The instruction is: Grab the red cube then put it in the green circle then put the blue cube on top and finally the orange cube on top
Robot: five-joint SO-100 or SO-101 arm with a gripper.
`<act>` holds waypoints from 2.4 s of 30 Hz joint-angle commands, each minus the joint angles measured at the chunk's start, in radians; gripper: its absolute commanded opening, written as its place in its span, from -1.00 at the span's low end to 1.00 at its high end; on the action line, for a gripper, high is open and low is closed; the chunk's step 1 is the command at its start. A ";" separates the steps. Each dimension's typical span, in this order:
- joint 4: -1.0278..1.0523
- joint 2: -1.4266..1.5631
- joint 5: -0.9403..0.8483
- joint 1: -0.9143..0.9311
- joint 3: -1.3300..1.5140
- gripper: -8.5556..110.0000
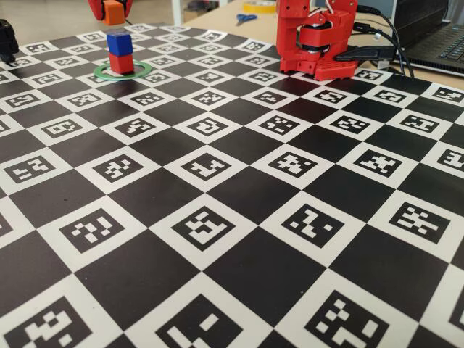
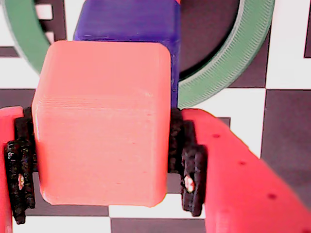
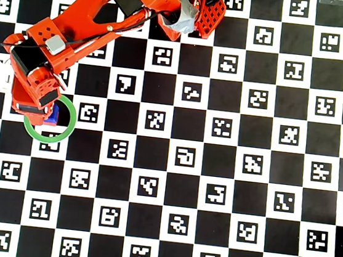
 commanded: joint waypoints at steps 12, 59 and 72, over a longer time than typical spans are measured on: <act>-0.037 0.055 0.020 -0.015 0.038 -0.89; -0.037 0.098 0.055 0.000 0.048 -0.31; 0.026 0.172 0.025 0.008 0.034 -0.20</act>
